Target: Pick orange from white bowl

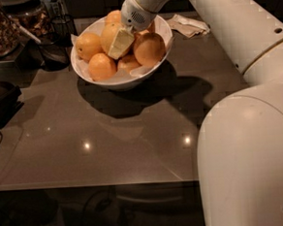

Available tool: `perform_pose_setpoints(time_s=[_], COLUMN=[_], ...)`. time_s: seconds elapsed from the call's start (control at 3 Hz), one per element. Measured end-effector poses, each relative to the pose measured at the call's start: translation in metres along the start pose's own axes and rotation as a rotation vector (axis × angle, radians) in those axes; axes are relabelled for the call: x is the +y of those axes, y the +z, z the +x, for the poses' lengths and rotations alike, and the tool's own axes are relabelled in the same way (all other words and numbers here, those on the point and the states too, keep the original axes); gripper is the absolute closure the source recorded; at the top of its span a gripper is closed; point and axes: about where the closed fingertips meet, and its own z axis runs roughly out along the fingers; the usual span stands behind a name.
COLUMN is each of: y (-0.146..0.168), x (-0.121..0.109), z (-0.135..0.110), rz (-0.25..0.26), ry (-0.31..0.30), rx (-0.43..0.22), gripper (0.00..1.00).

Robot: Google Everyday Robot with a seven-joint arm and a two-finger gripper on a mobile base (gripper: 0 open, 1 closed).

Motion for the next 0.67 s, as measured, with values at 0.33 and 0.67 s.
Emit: perform_pose_setpoints(time_s=[0.33, 0.67], y=[-0.002, -0.022], x=[0.000, 0.011], z=[-0.002, -0.013], rz=[0.000, 0.044], ry=[0.000, -0.025], rx=[0.000, -0.065], gripper=[1.00, 1.00])
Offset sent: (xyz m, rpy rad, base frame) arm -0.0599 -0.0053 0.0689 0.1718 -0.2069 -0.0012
